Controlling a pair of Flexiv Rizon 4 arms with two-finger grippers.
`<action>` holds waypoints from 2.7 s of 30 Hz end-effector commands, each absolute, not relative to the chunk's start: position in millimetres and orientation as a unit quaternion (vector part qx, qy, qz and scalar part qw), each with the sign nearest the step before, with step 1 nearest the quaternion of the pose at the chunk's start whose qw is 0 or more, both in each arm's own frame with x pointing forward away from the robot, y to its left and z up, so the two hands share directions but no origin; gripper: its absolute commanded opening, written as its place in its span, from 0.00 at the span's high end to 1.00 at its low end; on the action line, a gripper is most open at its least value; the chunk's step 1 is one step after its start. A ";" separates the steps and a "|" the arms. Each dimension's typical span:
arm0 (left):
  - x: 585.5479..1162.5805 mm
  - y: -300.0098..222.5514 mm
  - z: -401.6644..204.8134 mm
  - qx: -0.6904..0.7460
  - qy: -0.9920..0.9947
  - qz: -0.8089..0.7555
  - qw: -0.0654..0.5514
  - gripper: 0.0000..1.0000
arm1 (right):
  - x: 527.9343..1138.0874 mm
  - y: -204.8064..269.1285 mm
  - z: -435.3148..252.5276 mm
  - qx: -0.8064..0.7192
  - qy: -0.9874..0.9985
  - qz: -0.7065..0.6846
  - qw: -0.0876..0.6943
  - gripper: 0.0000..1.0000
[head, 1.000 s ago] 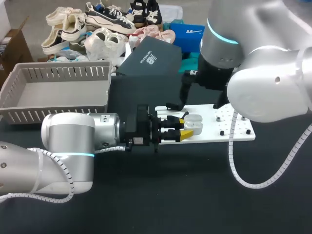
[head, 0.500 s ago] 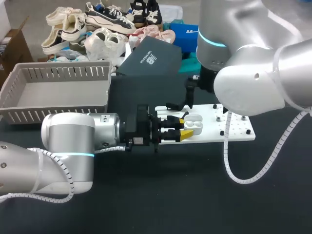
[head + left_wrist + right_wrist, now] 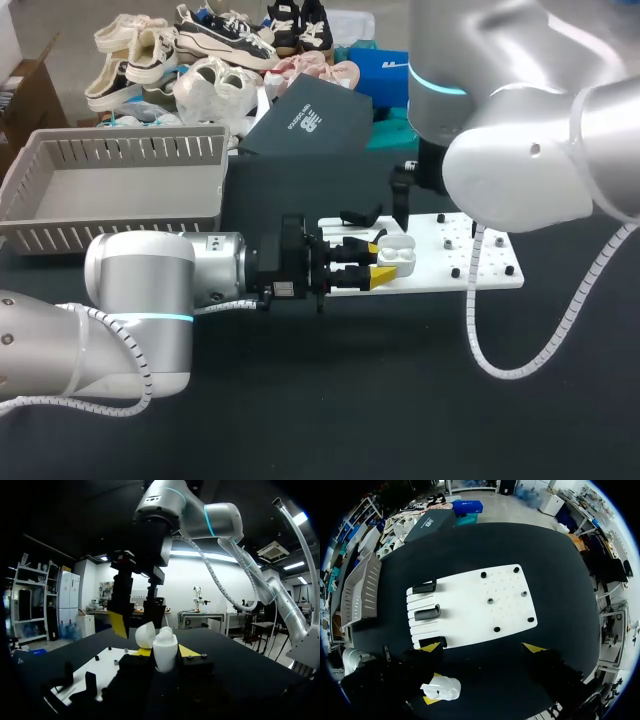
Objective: Pick up each earbud case from the left stands, insert the matching earbuds, close the lid, and place the case in the box.
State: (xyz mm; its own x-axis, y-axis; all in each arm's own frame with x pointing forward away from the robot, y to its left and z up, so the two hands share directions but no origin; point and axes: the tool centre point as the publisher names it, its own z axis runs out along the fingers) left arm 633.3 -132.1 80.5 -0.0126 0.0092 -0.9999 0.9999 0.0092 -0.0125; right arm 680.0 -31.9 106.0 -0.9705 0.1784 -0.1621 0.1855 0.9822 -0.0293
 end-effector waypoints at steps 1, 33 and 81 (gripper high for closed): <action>633.4 -132.3 79.8 0.497 0.507 -0.499 0.497 1.00 | 663.8 -36.0 111.0 0.087 0.992 -0.012 0.091 0.00; 631.3 -104.1 111.1 0.501 0.516 -0.481 0.501 1.00 | 629.1 -53.3 155.6 -0.026 0.988 0.068 0.137 0.00; 654.8 169.7 156.8 0.309 0.736 -0.251 0.547 1.00 | 636.0 -67.4 165.1 -0.132 0.978 0.082 0.140 0.00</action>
State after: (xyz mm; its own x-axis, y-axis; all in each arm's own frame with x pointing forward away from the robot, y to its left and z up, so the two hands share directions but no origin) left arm 639.3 175.9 161.7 -0.2113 0.1785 -0.9610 0.7988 0.5981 -0.0646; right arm 636.2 -67.7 165.9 -0.9262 -0.2364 -0.2938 -0.2819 0.9516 0.1228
